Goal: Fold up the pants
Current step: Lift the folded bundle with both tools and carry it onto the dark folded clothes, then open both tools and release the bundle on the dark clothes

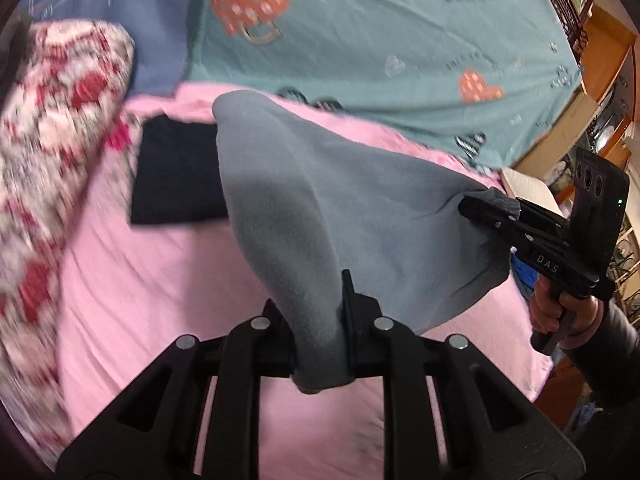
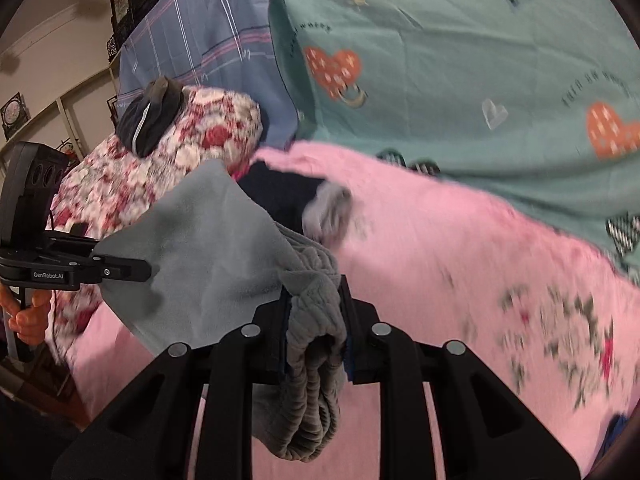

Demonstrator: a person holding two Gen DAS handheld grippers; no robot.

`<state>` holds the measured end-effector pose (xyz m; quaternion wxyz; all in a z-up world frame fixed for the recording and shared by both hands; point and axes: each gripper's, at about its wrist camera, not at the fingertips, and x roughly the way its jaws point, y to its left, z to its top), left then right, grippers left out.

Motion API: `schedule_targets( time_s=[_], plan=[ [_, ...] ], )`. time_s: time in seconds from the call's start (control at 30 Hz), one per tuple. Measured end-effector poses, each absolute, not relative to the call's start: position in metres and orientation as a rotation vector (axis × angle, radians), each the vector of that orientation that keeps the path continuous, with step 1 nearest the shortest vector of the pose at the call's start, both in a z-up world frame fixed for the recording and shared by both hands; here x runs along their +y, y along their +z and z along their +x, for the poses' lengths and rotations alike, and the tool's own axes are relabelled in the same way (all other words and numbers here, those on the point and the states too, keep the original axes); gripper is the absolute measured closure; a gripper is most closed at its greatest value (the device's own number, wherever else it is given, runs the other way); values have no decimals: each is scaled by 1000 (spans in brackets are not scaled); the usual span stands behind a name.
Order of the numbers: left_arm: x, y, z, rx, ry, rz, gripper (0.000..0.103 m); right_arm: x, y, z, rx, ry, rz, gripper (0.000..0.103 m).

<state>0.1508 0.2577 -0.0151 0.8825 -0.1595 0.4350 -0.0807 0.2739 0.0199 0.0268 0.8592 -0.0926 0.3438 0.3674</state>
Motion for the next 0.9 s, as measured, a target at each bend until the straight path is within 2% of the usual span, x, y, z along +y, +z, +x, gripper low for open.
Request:
schedule_targets(
  time_s=[0.23, 0.5, 0.57, 0.6, 0.63, 0.67, 0.7, 0.73, 0.83, 0.9],
  plan=[
    [359, -40, 240, 882, -97, -374, 86, 143, 8, 391, 805, 787, -199, 82],
    [418, -126, 294, 982, -59, -483, 85, 195, -65, 474, 961, 750, -241, 81],
    [419, -140, 293, 987, -57, -488, 74, 193, -76, 480, 975, 742, -218, 76],
    [420, -147, 292, 987, -40, -481, 70, 189, -82, 482, 975, 731, -205, 63],
    [420, -150, 290, 986, -21, -477, 58, 185, -84, 483, 965, 709, -201, 38],
    [421, -152, 288, 986, 21, -467, 36, 181, -85, 482, 945, 679, -201, 28],
    [422, -152, 285, 989, 60, -459, 25, 176, -83, 481, 937, 670, -194, 19],
    [425, -151, 281, 996, 111, -456, 14, 172, -80, 480, 950, 674, -184, 19],
    [434, -134, 260, 984, 189, -494, 12, 150, -55, 463, 929, 619, -138, 18],
    [432, -118, 244, 969, 247, -489, 7, 137, -35, 437, 876, 585, -110, 12]
  ],
)
